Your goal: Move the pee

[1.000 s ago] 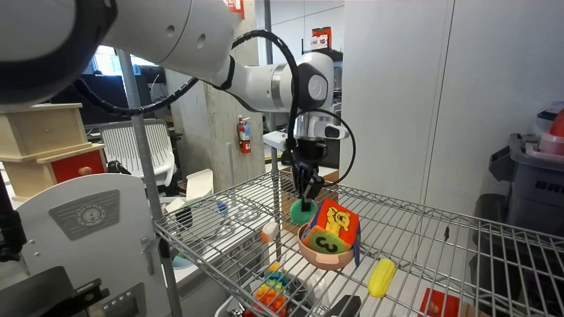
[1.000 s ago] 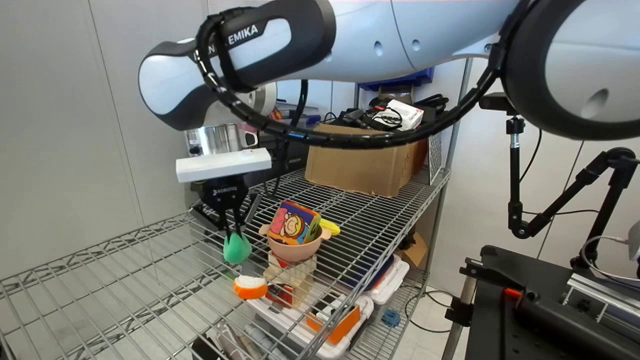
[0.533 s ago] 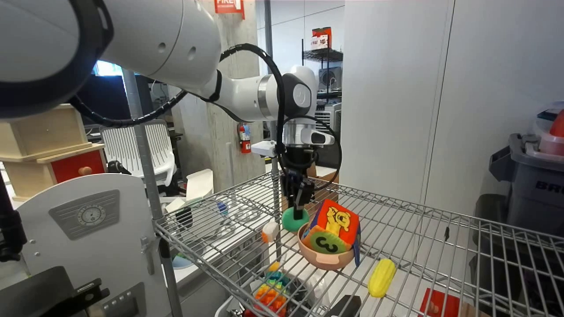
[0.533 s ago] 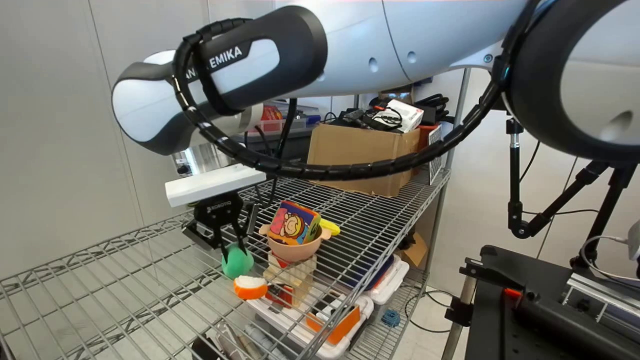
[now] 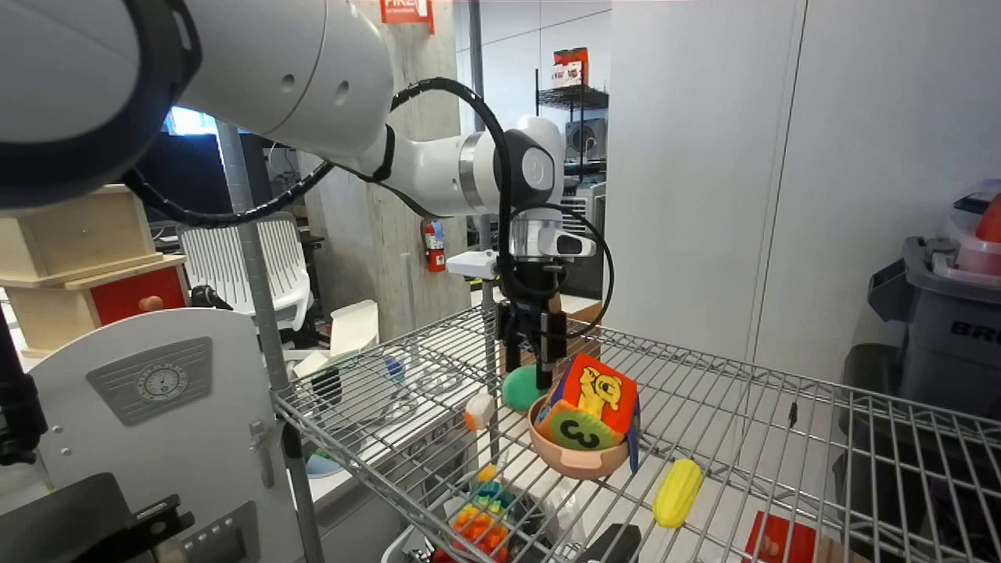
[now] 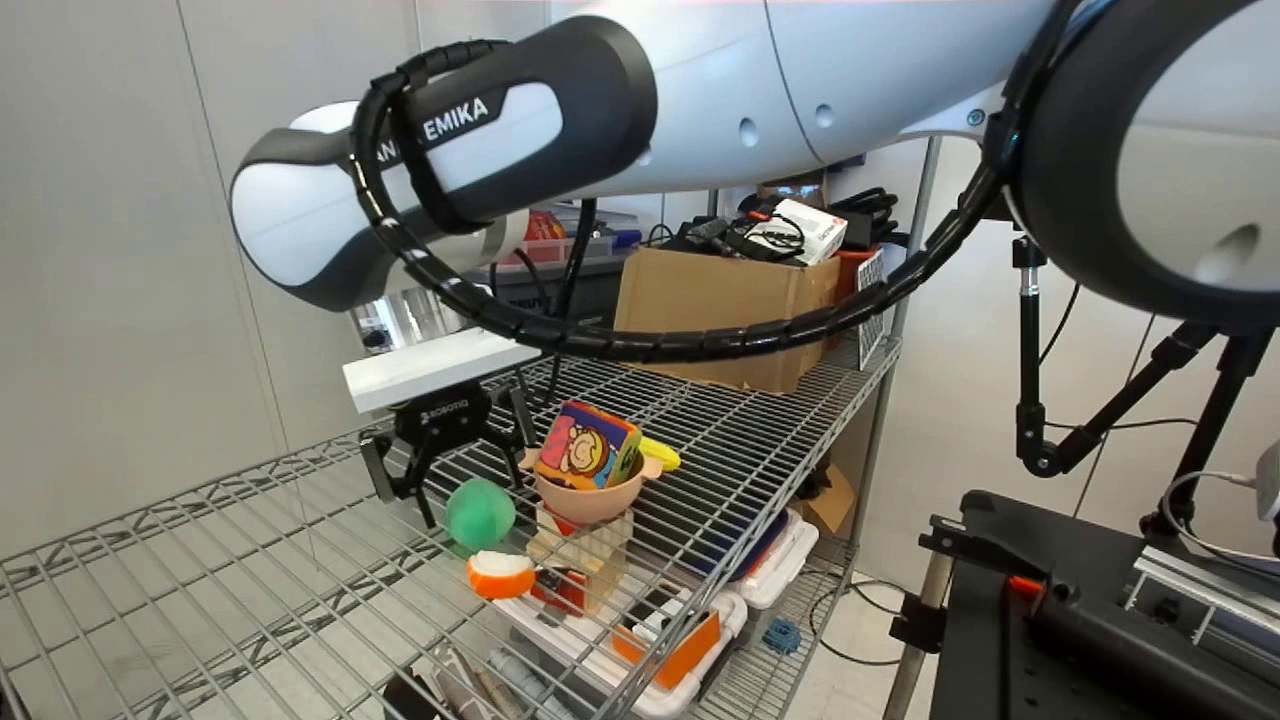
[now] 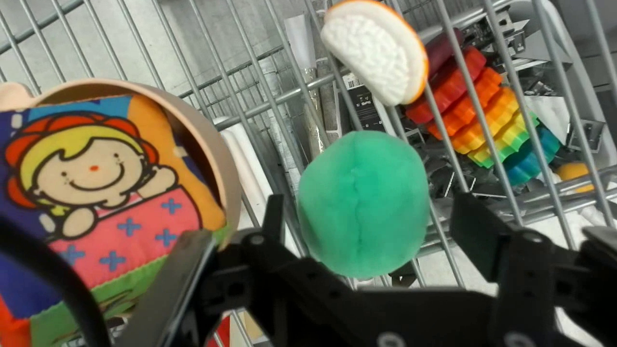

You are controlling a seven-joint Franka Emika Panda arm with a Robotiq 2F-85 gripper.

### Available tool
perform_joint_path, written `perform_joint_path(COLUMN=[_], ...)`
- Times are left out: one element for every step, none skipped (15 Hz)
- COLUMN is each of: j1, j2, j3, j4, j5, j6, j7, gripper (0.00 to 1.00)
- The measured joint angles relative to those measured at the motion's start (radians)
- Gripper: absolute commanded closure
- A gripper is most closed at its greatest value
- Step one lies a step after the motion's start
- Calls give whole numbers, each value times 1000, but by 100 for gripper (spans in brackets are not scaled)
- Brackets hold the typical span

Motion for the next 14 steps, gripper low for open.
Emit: perform_joint_path(j1=[0, 0, 0, 0, 0, -1, -1, -2, -3, -4, -6, -8, -8, -8], j2=[-1, -5, -10, -17, -24, -33, -43, -52, -61, -71, -79, -84, -84, -83], j3=[0, -1, -1, -1, -1, -1, -1, -1, -1, -1, -1, -1, -1, 0], j4=[1, 1, 1, 2, 2, 2, 2, 3, 2, 2, 2, 2, 0, -2], j5=[0, 0, 0, 0, 0, 0, 0, 0, 0, 0, 0, 0, 0, 0], j6=[0, 0, 0, 0, 0, 0, 0, 0, 0, -5, -18, -21, -20, -20], j7=[-8, -17, -26, -36, -47, -58, -68, -79, -91, -106, -119, -121, -121, -121], gripper=[0, 0, 0, 0, 0, 0, 0, 0, 0, 0, 0, 0, 0, 0])
